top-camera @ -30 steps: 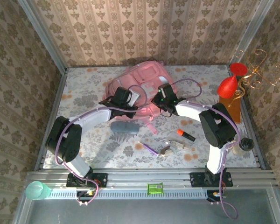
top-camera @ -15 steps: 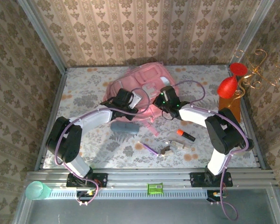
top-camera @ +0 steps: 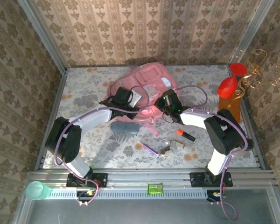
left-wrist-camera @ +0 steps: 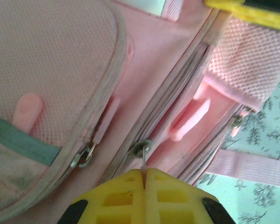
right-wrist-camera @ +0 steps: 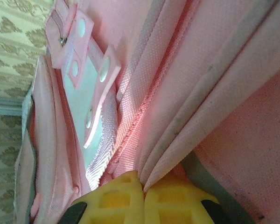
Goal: Pack the student bag
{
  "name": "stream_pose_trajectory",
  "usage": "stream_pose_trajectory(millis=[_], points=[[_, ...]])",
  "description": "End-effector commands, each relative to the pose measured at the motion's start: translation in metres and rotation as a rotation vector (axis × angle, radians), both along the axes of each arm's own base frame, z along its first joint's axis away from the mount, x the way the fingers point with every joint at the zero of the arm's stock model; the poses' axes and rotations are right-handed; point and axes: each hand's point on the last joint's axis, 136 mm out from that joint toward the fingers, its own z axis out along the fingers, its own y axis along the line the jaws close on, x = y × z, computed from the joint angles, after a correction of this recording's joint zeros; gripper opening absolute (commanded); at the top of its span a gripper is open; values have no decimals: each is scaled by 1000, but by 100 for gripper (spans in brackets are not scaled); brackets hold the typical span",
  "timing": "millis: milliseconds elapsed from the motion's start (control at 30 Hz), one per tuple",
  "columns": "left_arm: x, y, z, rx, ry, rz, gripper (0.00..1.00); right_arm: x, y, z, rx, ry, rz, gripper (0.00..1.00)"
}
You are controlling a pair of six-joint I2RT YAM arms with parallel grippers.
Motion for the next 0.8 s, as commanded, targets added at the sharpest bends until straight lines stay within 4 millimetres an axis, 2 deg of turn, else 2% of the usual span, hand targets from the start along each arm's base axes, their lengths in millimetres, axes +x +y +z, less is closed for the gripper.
stream_pose_trajectory(millis=[0,233,467,567,767], points=[[8,-24,19,-100,-10,2,0,-3,4,15,36,-62,-50,0],[3,-46,21,-178,11,-22,0,-8,14,19,41,-81,-59,0],[-6,-71,37,-277,26,-91,0,-9,15,14,49,-80,-75,0],[-5,-76,43,-320,27,-94,0,-12,17,15,58,-84,-79,0],[1,-85,68,-409,9,-108,0,-21,24,17,103,-101,-89,0]])
